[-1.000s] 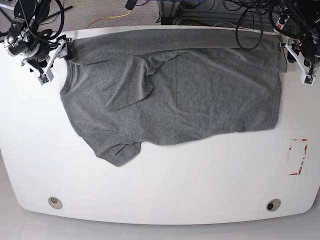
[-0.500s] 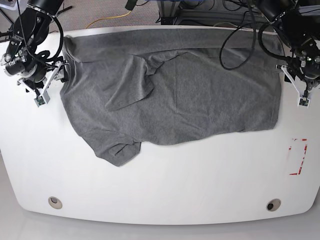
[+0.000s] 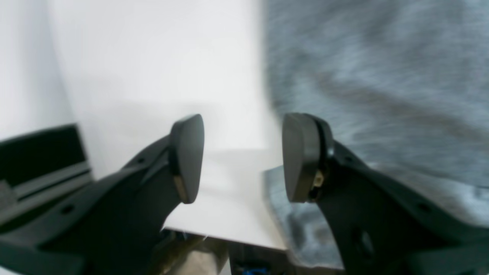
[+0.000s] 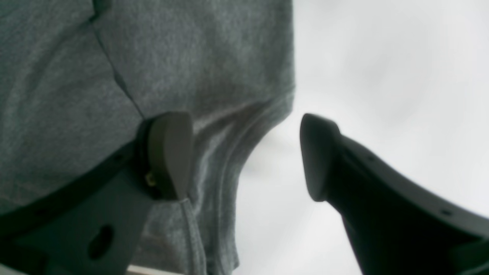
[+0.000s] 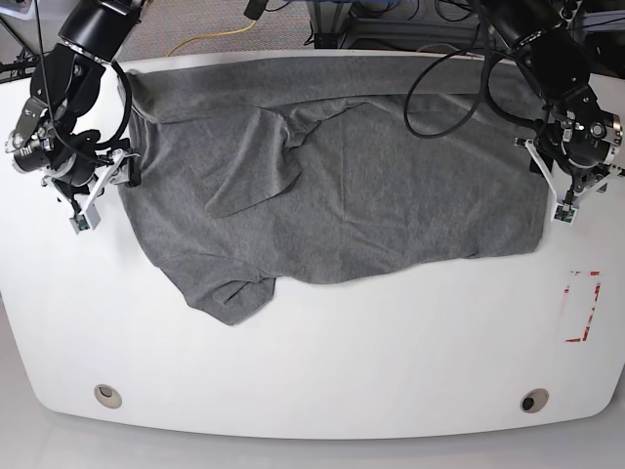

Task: Fold the T-shirt properly
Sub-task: 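Release the edge and move both grippers to the opposite hem corners, then grasp the hem corners and fold them over toward the held edge, then release the folded hem and move the right gripper to the sleeve, then pull the folded shirt back with both grippers to flatten it, then regrasp the shirt end with the left gripper and pull it outward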

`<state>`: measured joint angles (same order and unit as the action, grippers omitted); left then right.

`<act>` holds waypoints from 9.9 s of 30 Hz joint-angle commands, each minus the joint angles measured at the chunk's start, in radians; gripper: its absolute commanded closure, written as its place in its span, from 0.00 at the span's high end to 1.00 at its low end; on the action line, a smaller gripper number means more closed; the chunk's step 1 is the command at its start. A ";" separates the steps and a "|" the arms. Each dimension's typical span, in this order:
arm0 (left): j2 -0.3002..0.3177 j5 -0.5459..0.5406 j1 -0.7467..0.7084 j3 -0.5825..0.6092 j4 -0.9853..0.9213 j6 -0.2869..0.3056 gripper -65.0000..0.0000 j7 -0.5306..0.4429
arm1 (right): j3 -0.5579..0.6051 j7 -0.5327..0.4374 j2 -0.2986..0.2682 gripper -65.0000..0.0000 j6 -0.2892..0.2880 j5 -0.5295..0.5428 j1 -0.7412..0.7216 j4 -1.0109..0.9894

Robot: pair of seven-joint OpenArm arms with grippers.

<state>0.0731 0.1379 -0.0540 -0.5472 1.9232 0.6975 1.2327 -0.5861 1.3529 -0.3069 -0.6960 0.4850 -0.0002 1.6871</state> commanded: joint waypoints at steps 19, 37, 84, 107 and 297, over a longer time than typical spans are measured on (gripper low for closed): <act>0.012 0.002 0.082 0.043 0.015 0.001 0.47 -0.014 | 0.328 -0.438 -0.082 0.64 -0.002 -0.085 -0.475 -0.644; 0.012 0.002 0.073 0.040 0.015 0.001 0.47 -0.014 | 0.355 -0.869 -0.074 0.64 -0.002 -0.403 -0.628 -1.137; 0.164 0.002 0.518 0.037 -0.882 -0.051 0.59 -0.351 | 0.357 -0.866 0.004 0.00 -0.002 -0.408 -0.588 -1.129; 0.169 0.002 0.509 0.036 -0.944 -0.048 0.00 -0.463 | 0.351 -0.814 0.004 0.00 -0.002 -0.400 -0.567 -0.994; 0.250 -0.346 -0.389 0.370 0.077 0.001 0.56 -0.004 | 0.300 -0.381 -0.004 0.16 -0.002 -0.191 -0.116 -0.373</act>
<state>0.3122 -0.2062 -0.4377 -0.1692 1.9816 0.6971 1.2339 -0.2863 0.9421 -0.3016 -0.7033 0.3187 -0.1139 1.3117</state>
